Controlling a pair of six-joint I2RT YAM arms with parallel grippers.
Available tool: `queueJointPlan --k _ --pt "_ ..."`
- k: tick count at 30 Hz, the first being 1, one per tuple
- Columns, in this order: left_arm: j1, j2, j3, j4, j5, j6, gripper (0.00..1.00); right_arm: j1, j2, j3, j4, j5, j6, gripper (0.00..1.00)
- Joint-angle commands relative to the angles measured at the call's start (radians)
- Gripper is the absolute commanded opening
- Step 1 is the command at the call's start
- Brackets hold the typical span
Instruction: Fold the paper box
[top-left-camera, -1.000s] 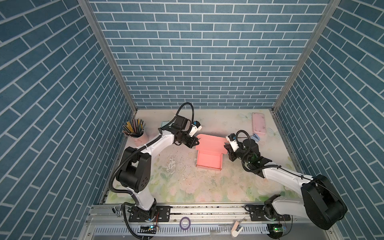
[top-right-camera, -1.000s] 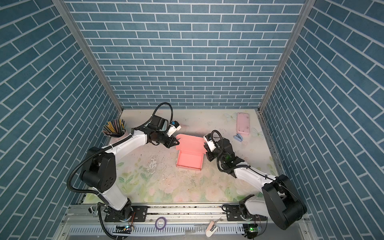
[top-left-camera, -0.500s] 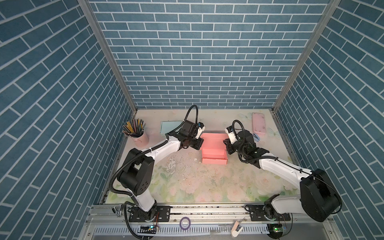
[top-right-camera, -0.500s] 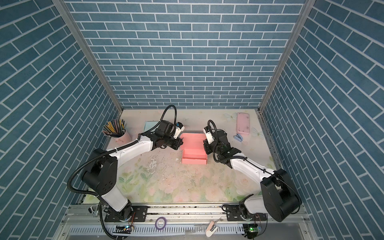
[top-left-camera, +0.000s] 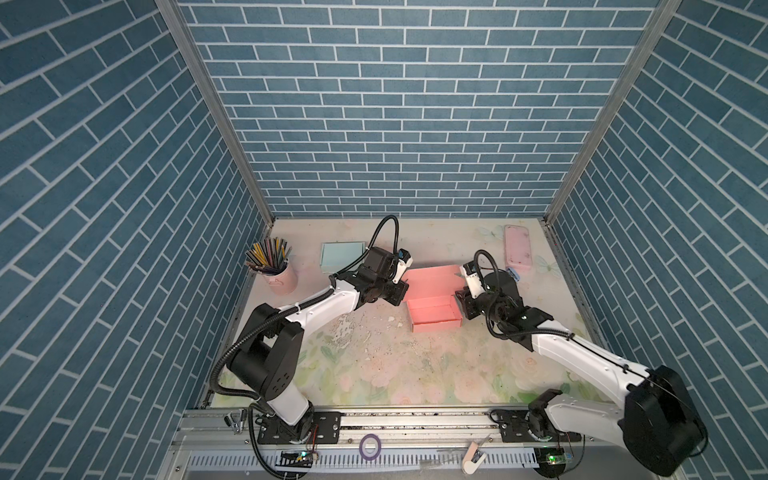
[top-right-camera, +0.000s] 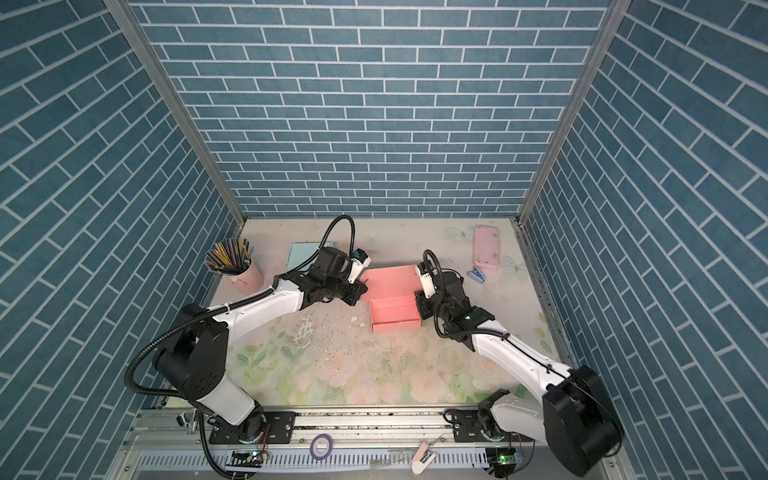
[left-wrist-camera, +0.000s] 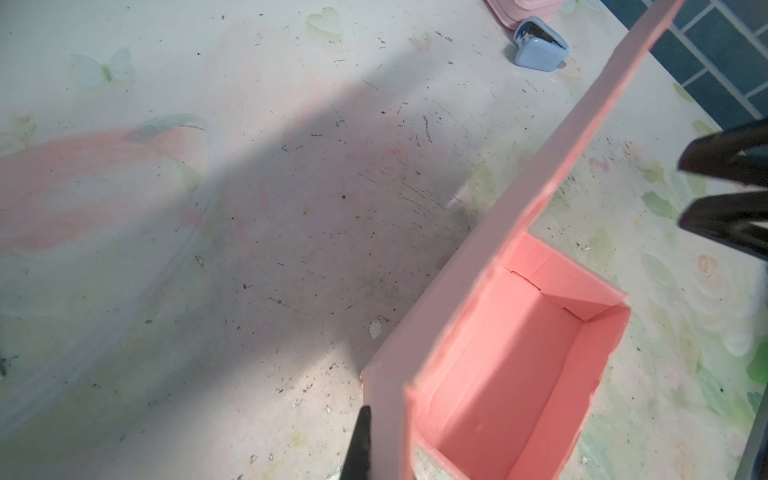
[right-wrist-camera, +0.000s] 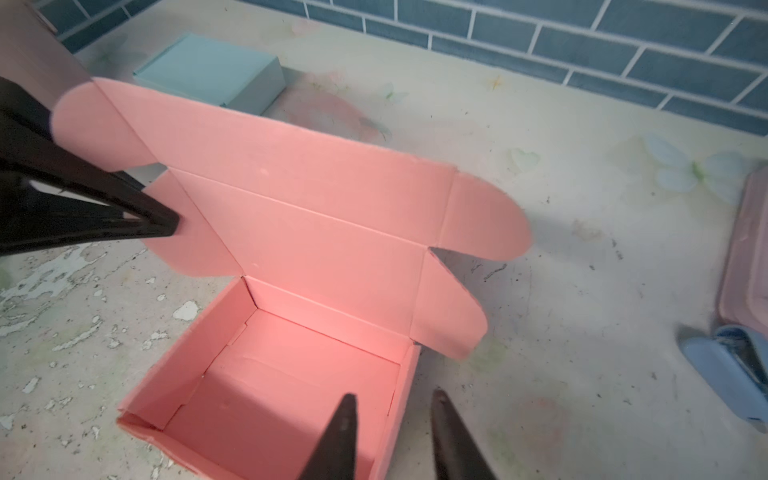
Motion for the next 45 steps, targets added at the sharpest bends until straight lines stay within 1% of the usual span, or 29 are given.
queueJointPlan --k 1,3,7,10,13,16,19,20,22,24,26,28,32,38,42,45 --pt "-0.006 -0.042 -0.018 -0.02 0.039 0.065 0.0 -0.004 -0.117 -0.073 0.055 0.048 0.002 0.46" --pt "-0.007 -0.055 -0.016 -0.024 0.059 0.075 0.0 -0.017 -0.116 -0.077 0.055 0.064 0.001 0.51" --pt "-0.017 -0.075 -0.011 -0.026 0.094 0.106 0.0 -0.028 -0.062 -0.069 0.082 0.037 0.004 0.59" --pt "-0.024 -0.083 -0.027 0.001 0.114 0.109 0.01 -0.04 -0.04 -0.066 0.099 0.039 0.017 0.61" --pt "-0.038 -0.081 -0.023 -0.016 0.095 0.128 0.01 -0.067 -0.024 -0.055 0.095 0.025 0.023 0.62" --pt "-0.039 -0.085 -0.029 -0.013 0.087 0.13 0.01 -0.106 0.002 -0.044 0.103 -0.028 0.02 0.62" --pt "-0.041 -0.082 -0.03 -0.01 0.094 0.129 0.01 -0.14 0.018 -0.057 0.143 -0.085 -0.01 0.63" --pt "-0.042 -0.082 -0.031 -0.009 0.094 0.129 0.01 -0.15 0.021 -0.063 0.161 -0.14 -0.024 0.63" --pt "-0.042 -0.084 -0.032 -0.009 0.095 0.132 0.0 -0.158 0.024 -0.07 0.179 -0.183 -0.059 0.63" --pt "-0.043 -0.086 -0.031 -0.008 0.097 0.131 0.01 -0.167 0.022 -0.07 0.189 -0.214 -0.082 0.62" --pt "-0.043 -0.085 -0.028 -0.012 0.099 0.131 0.01 -0.179 0.017 -0.077 0.217 -0.24 -0.082 0.6" --pt "-0.042 -0.087 -0.027 -0.012 0.1 0.131 0.01 -0.188 0.025 -0.081 0.242 -0.267 -0.082 0.59" --pt "-0.044 -0.091 -0.028 -0.009 0.1 0.131 0.01 -0.195 0.084 -0.046 0.224 -0.265 -0.085 0.58" --pt "-0.044 -0.098 -0.029 -0.009 0.095 0.131 0.02 -0.199 0.109 -0.038 0.237 -0.294 -0.085 0.54" --pt "-0.046 -0.094 -0.027 -0.014 0.093 0.131 0.02 -0.199 0.111 -0.035 0.237 -0.311 -0.085 0.46" --pt "-0.046 -0.093 -0.026 -0.018 0.088 0.131 0.02 -0.2 0.111 -0.038 0.237 -0.33 -0.085 0.35"
